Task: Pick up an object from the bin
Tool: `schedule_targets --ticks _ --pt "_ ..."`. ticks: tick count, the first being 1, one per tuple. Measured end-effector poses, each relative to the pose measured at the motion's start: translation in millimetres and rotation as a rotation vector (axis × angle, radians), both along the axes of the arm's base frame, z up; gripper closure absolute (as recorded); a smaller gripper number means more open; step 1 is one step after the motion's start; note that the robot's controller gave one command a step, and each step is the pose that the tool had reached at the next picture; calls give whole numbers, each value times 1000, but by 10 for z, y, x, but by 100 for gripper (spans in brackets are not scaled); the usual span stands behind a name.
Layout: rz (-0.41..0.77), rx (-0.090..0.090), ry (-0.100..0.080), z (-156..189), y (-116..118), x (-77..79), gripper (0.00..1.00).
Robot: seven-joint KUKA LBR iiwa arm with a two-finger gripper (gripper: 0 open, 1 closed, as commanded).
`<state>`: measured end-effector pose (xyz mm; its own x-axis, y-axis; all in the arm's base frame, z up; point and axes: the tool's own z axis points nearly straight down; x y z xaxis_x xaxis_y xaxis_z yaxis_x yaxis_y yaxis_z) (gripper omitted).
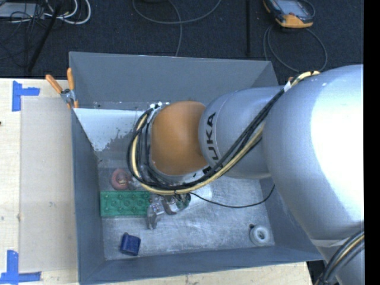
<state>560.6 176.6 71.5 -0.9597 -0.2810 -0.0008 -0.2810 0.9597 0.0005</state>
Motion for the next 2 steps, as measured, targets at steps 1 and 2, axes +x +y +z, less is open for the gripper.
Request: schedule_targets --ticks 1,2 --pt "-4 1 -1 18 -7 12 100" --pt "192 0 -6 1349 -311 -154 100"
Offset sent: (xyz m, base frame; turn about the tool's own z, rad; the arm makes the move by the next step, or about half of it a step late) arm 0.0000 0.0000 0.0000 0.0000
